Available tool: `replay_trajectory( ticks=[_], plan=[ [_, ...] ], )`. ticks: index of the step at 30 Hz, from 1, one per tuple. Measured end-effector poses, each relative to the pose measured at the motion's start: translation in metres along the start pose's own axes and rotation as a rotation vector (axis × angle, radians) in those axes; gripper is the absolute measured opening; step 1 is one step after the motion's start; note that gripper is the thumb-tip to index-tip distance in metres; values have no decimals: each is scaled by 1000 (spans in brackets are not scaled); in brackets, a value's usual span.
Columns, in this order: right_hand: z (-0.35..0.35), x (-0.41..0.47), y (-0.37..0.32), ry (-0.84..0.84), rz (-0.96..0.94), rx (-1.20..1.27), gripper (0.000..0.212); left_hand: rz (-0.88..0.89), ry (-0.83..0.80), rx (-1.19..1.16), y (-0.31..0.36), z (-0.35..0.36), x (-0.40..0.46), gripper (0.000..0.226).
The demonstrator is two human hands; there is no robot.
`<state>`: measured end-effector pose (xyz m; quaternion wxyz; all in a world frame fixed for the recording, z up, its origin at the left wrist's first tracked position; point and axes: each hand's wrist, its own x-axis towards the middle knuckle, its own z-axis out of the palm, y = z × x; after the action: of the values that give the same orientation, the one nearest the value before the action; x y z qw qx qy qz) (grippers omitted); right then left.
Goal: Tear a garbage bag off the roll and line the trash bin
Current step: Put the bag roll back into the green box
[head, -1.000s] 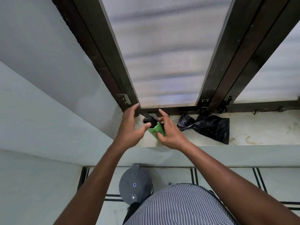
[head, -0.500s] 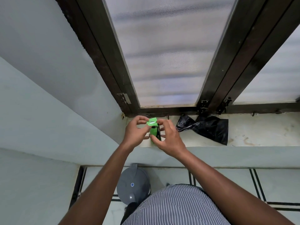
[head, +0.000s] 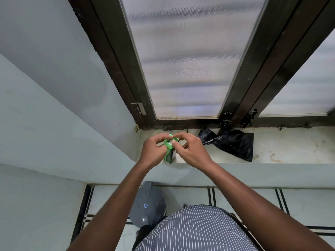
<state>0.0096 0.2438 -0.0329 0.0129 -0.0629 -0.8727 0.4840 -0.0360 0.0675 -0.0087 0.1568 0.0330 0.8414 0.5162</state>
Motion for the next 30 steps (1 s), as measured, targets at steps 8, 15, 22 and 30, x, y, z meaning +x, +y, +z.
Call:
replay_trajectory(
  ticks=[8, 15, 22, 30],
  plan=[
    [-1, -2, 1, 8, -5, -116, 55, 52, -60, 75, -21, 12, -11, 107],
    [-9, 5, -4, 13, 67, -128, 51, 91, 59, 268, -33, 18, -19, 108],
    [-28, 21, -3, -128, 184, -115, 45, 154, 98, 180, -44, 25, -21, 74],
    [-39, 43, -15, -316, 303, -102, 63, 176, 120, 154, -45, 27, -22, 63]
  ],
)
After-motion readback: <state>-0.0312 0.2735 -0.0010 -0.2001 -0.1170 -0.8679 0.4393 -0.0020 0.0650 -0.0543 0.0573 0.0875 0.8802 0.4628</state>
